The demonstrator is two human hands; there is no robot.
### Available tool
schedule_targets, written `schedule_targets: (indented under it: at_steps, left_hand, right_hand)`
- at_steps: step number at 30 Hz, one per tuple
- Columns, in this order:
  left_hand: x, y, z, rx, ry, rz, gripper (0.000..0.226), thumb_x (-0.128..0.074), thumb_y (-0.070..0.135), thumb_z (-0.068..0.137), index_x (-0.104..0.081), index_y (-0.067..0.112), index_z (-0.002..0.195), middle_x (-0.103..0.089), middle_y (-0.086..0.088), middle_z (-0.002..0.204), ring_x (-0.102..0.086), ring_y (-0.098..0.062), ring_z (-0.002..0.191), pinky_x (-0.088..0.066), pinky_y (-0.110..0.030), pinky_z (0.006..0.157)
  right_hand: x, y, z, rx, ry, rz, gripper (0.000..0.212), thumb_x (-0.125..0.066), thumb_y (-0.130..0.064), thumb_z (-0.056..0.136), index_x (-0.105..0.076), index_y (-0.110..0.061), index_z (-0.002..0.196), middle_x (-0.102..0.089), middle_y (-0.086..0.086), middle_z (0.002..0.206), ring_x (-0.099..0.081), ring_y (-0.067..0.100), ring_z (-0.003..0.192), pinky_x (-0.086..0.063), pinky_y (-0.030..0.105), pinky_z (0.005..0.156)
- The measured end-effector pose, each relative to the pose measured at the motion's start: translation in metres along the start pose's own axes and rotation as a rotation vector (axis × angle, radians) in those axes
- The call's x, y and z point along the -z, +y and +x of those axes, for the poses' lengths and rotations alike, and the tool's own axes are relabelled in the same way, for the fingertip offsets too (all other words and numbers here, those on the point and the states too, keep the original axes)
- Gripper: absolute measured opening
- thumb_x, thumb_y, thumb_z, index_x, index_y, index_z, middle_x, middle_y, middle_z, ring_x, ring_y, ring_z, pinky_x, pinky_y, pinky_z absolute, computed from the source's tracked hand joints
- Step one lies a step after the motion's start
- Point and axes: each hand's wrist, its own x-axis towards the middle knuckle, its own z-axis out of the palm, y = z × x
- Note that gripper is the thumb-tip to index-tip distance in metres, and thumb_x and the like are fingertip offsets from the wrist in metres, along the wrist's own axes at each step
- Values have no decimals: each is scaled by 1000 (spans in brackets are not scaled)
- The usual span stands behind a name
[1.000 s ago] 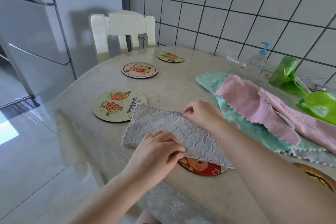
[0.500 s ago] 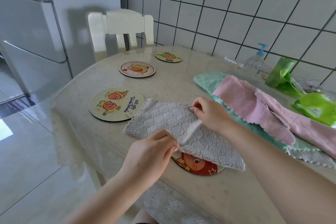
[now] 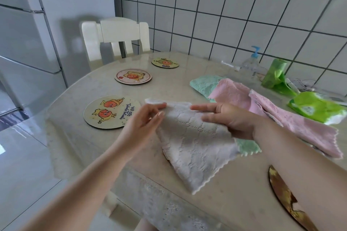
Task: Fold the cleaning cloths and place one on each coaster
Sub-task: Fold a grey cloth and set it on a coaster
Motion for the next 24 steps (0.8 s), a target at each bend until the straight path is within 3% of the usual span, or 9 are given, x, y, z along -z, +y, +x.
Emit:
schedule_targets:
  at_steps: [2, 3, 8, 11, 13, 16, 19, 22, 24]
  left_hand:
    - [-1, 10, 12, 6, 41, -133, 5, -59, 12, 87, -56, 13, 91, -62, 13, 116, -57, 2, 105, -43, -16, 89]
    - [0, 14, 18, -2, 33, -173, 12, -61, 5, 85, -55, 15, 88, -62, 10, 117, -57, -1, 108, -44, -21, 93]
    - [2, 11, 42, 166, -237, 24, 25, -62, -4, 82, -56, 18, 92, -54, -1, 128, -53, -17, 116, -47, -31, 97]
    - [2, -1, 38, 261, -341, 147, 30, -62, 4, 86, -57, 26, 106, -54, 2, 124, -57, -22, 109, -51, -43, 91]
    - [5, -5, 30, 282, -332, 100, 36, -53, 6, 91, -53, 31, 118, -50, 11, 127, -54, -12, 112, -51, -40, 93]
    - [15, -11, 16, 219, -290, 88, 44, -47, 5, 94, -48, 33, 128, -45, 16, 136, -38, 0, 128, -38, -32, 106]
    - [27, -14, -6, 83, -350, 189, 58, -43, 0, 93, -46, 49, 123, -43, 29, 136, -43, 9, 121, -35, -25, 107]
    - [33, -10, -25, -42, -458, 256, 81, -40, -12, 87, -45, 63, 117, -33, 38, 139, -57, -14, 114, -48, -35, 95]
    - [34, -9, -31, -126, -462, 270, 83, -44, -16, 82, -48, 57, 120, -34, 36, 140, -54, -18, 118, -48, -38, 94]
  right_hand:
    - [-2, 2, -2, 13, -101, 81, 59, -74, -12, 72, -54, -19, 128, -63, 12, 119, -65, 17, 92, -54, 27, 79]
    - [-3, 4, -2, 37, -109, 108, 65, -75, -12, 71, -51, -20, 131, -62, 13, 122, -64, 18, 95, -53, 28, 81]
    - [-6, 30, 0, 3, 88, -81, 73, -71, -10, 77, -36, -24, 140, -62, 7, 122, -57, 30, 115, -48, 46, 94]
    - [-13, 41, -4, -38, 119, -239, 76, -70, -19, 81, -28, -31, 144, -49, 7, 132, -62, 14, 99, -53, 24, 61]
    - [-16, 44, -9, -8, 147, -302, 73, -69, -34, 77, -31, -40, 140, -46, 7, 134, -56, 10, 93, -45, 14, 55]
    - [-20, 44, -23, 60, 171, -473, 65, -63, -52, 74, -35, -52, 133, -45, -24, 124, -50, -1, 105, -42, 13, 81]
    - [-23, 45, -35, 72, 131, -576, 61, -63, -54, 76, -36, -57, 130, -32, -42, 127, -38, -10, 123, -34, 20, 104]
    - [-29, 40, -42, 85, 118, -617, 56, -67, -42, 80, -40, -56, 128, -45, -48, 111, -52, -18, 100, -42, 12, 91]
    - [-32, 41, -42, 119, 176, -597, 50, -67, -32, 83, -48, -54, 123, -52, -35, 118, -56, -12, 96, -44, 16, 90]
